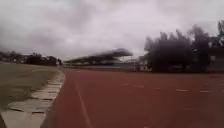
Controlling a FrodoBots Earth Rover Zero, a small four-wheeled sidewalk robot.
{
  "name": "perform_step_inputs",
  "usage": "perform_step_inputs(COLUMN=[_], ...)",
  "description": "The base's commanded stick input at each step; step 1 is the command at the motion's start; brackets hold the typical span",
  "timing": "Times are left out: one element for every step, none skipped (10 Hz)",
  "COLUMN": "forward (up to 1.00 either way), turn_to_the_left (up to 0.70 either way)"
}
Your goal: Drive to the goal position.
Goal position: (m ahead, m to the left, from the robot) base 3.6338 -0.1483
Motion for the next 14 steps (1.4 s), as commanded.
perform_step_inputs(forward=[0.70,0.70,0.70,0.70,0.70,0.70,0.70,0.70,0.70,0.70,0.70,0.70,0.70,0.70], turn_to_the_left=[0.00,0.00,0.00,0.00,0.00,0.00,0.00,0.00,0.00,0.00,0.00,0.00,0.00,0.02])
